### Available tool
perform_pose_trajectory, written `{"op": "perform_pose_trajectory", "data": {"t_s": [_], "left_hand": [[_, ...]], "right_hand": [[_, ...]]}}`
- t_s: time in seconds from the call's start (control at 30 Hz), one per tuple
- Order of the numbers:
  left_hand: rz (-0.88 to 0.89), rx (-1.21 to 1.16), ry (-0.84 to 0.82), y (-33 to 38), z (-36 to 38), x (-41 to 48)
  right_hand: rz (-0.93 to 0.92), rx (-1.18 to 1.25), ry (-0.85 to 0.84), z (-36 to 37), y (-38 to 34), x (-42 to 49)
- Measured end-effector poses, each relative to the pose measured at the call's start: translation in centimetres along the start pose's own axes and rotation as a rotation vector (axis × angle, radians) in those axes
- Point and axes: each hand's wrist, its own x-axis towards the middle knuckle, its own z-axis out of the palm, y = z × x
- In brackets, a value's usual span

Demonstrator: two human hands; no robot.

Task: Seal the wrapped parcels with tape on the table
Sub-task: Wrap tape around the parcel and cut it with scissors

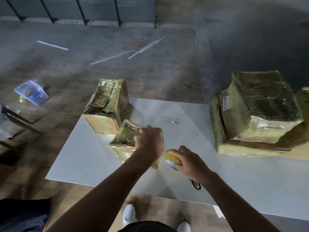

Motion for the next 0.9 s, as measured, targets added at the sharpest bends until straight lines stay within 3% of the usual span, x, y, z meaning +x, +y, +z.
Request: {"op": "perform_pose_trajectory", "data": {"t_s": [0.2,0.37,0.5,0.7,0.8,0.9], "left_hand": [[-0.025,-0.37,0.167,-4.2,-1.9,0.1],[0.018,-0.582,0.177,-7.7,-0.6,0.6],[0.033,-0.665,0.115,-9.1,1.0,0.6],[-0.241,-0.767,0.233,-10.3,4.0,0.3],[-0.352,-0.665,0.079,-10.4,5.2,0.3],[-0.323,-0.648,0.06,-10.9,7.4,0.4]], "right_hand": [[-0.116,-0.031,0.094,-4.0,-1.9,1.1],[-0.156,-0.023,0.132,-6.9,-3.2,1.8],[-0.179,-0.029,0.106,-6.5,-5.1,2.0],[-0.243,-0.005,0.098,-3.4,-7.5,2.6],[-0.223,0.079,0.108,-2.4,-7.9,3.2],[-0.191,0.21,0.106,-1.8,-7.3,3.9]]}}
